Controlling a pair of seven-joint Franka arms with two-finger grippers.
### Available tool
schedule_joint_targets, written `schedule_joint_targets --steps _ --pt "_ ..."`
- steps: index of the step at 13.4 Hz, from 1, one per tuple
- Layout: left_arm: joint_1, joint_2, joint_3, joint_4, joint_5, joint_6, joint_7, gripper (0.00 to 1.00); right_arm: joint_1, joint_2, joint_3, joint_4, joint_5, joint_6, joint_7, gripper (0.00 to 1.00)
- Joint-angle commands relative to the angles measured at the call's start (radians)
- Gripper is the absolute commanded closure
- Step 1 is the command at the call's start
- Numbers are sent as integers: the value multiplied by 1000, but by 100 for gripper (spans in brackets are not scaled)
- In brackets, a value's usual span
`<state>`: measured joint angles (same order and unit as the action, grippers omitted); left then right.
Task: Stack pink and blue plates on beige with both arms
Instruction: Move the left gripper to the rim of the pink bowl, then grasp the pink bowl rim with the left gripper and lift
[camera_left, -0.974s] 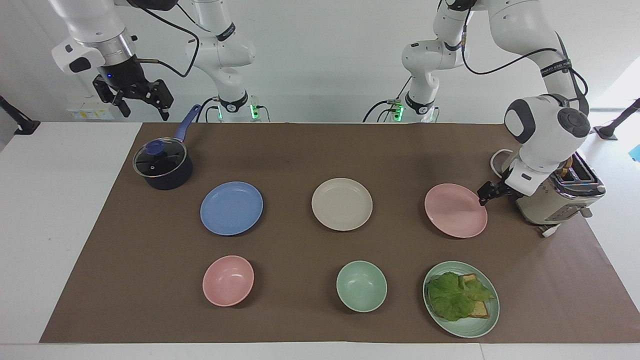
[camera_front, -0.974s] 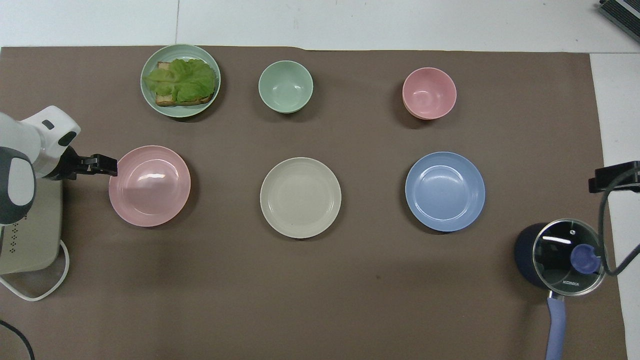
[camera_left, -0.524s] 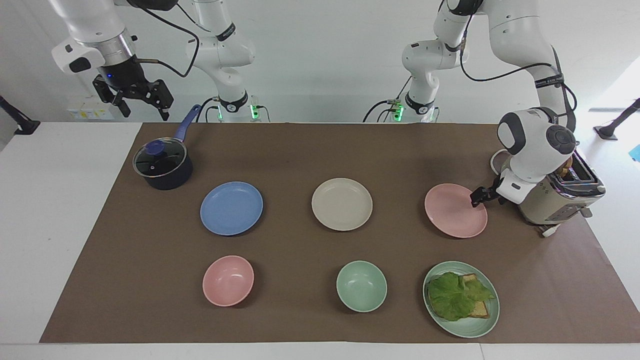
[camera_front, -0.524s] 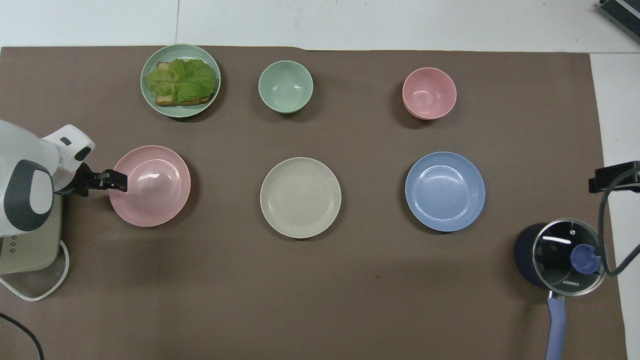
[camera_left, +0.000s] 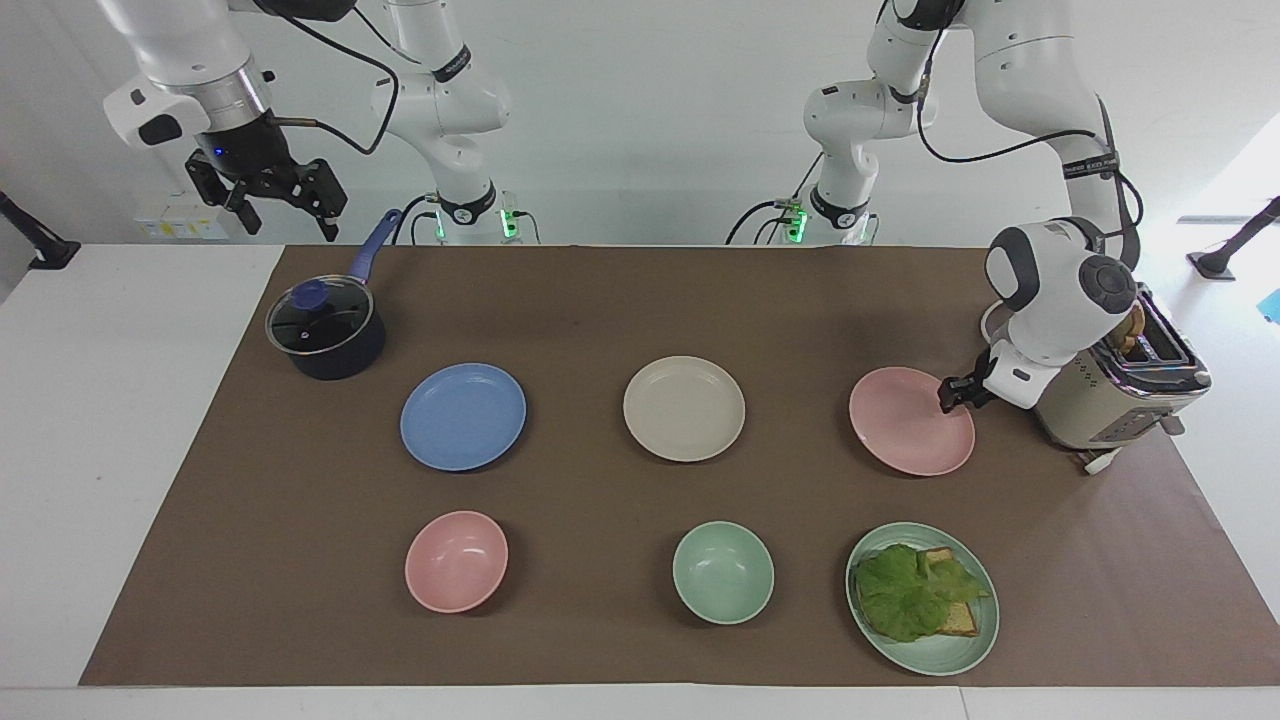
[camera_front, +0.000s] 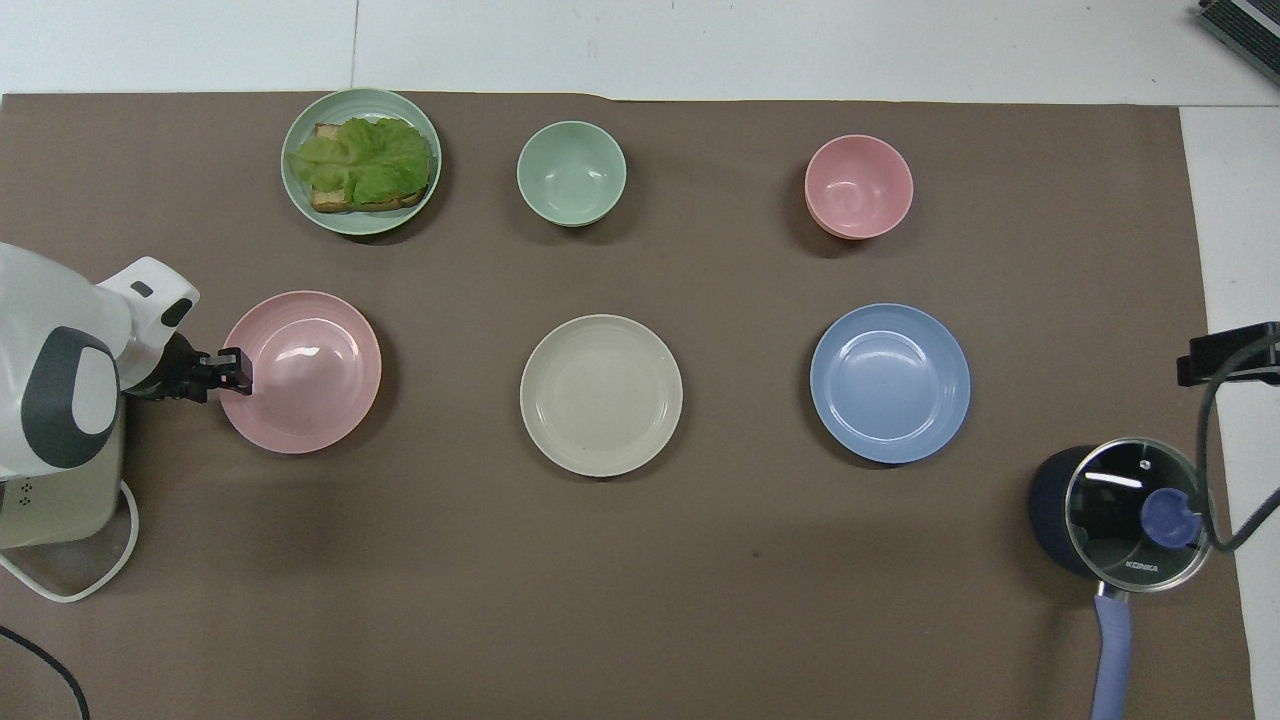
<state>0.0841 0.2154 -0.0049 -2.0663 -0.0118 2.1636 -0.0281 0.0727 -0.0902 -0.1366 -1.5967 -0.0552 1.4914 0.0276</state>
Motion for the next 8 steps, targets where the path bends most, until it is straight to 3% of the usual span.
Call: schedule_joint_targets --steps 1,2,5,8 --pt "-6 -36 2 -54 16 15 -24 93 -4 -5 0 -6 12 -2 3 0" --pt "-6 -36 2 -54 16 13 -23 100 -4 -5 0 -6 12 0 3 0" --pt "2 -30 0 -20 7 -42 -18 100 -4 -5 0 -8 12 0 3 0" --pt "5 -34 0 116 -66 -228 -12 100 -7 -11 0 -16 12 0 2 0"
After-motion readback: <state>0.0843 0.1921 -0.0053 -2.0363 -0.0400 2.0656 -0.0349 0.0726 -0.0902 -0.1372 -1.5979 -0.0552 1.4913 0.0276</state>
